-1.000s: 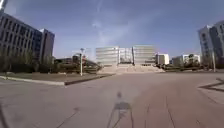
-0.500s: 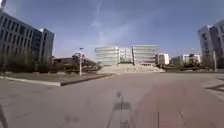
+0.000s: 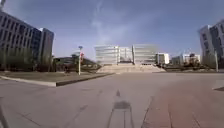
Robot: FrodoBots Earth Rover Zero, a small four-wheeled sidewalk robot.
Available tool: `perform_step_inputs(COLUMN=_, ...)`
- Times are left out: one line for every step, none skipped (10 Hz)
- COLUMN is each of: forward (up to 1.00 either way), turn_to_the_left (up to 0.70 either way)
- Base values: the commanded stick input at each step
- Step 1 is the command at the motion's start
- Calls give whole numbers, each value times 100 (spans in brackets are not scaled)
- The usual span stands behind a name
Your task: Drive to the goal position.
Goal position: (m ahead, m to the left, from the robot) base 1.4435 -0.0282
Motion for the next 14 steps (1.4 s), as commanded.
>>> perform_step_inputs(forward=70, turn_to_the_left=0)
perform_step_inputs(forward=70, turn_to_the_left=-35)
perform_step_inputs(forward=70, turn_to_the_left=-35)
perform_step_inputs(forward=70, turn_to_the_left=-35)
perform_step_inputs(forward=70, turn_to_the_left=-35)
perform_step_inputs(forward=70, turn_to_the_left=-35)
perform_step_inputs(forward=70, turn_to_the_left=-35)
perform_step_inputs(forward=70, turn_to_the_left=-35)
perform_step_inputs(forward=70, turn_to_the_left=-35)
perform_step_inputs(forward=70, turn_to_the_left=-35)
perform_step_inputs(forward=70, turn_to_the_left=0)
perform_step_inputs(forward=70, turn_to_the_left=0)
perform_step_inputs(forward=70, turn_to_the_left=0)
perform_step_inputs(forward=70, turn_to_the_left=0)
